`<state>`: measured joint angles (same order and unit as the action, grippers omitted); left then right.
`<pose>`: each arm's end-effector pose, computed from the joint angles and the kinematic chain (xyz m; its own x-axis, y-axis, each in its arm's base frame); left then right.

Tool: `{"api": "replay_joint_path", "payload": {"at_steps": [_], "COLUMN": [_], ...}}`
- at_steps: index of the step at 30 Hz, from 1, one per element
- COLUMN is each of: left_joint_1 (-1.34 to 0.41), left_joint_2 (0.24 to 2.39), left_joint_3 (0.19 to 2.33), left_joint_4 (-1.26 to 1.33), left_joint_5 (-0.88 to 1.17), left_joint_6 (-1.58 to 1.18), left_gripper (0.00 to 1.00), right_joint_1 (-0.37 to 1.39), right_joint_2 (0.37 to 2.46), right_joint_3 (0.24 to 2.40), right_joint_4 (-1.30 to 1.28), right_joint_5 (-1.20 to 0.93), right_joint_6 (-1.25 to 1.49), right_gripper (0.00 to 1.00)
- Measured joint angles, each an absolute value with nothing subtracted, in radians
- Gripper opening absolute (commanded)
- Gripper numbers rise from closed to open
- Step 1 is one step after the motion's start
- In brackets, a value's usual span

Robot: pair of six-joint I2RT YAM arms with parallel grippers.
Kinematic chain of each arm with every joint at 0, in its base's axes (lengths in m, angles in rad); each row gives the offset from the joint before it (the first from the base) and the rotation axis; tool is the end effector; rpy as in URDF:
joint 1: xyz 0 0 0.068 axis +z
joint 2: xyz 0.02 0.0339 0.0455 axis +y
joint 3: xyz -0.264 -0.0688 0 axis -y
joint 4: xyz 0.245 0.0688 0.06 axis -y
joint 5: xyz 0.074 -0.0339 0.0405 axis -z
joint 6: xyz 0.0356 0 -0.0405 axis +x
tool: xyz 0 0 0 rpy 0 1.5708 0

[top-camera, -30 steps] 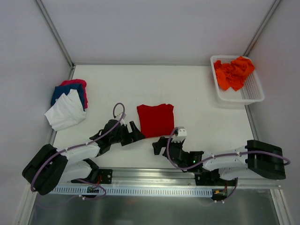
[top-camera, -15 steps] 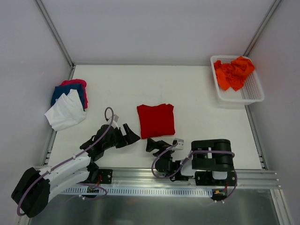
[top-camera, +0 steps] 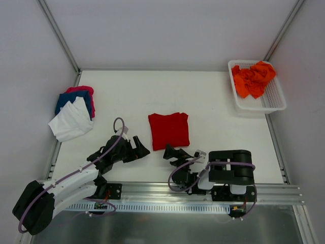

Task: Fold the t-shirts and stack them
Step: Fold the tshirt

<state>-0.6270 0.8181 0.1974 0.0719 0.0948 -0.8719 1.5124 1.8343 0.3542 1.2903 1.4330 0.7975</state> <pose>0.1333 -0.1008 0.1554 -0.7690 -0.3840 -0.5111 0.0945 0.7225 -0.6849 0.0497 0.2457 0.1149 -0.0652 0.5691 -0.8197 -0.0482 0.8187 0.5722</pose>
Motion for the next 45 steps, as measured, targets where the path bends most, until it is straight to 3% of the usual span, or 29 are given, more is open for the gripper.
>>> {"api": "replay_joint_path", "payload": {"at_steps": [19,23,28,33,38,45], "left_joint_1": [-0.627,-0.627,-0.627,-0.627,-0.627,-0.627], "left_joint_2": [0.838,0.831,0.892,1.001,1.045,1.047], "left_joint_3": [0.215,0.215,0.24,0.279,0.286,0.286], "left_joint_4": [0.064,0.058,0.072,0.133,0.183,0.188], "left_joint_5": [0.091,0.078,0.07,0.083,0.107,0.12], "left_joint_6": [-0.872,-0.871,-0.871,-0.872,-0.875,-0.876], "left_gripper": [0.89,0.9,0.89,0.89,0.89,0.9], "right_joint_1": [1.422,1.436,1.603,1.664,1.674,1.687], "right_joint_2": [1.828,1.712,1.41,1.219,1.193,1.274], "right_joint_3": [0.313,0.313,0.398,0.412,0.375,0.354], "right_joint_4": [1.298,1.286,1.301,1.328,1.331,1.327], "right_joint_5": [1.405,1.364,1.427,1.458,1.475,1.48], "right_joint_6": [0.989,0.752,0.197,-0.146,-0.251,-0.178], "right_gripper": [0.99,0.99,0.99,0.99,0.99,0.99]}}
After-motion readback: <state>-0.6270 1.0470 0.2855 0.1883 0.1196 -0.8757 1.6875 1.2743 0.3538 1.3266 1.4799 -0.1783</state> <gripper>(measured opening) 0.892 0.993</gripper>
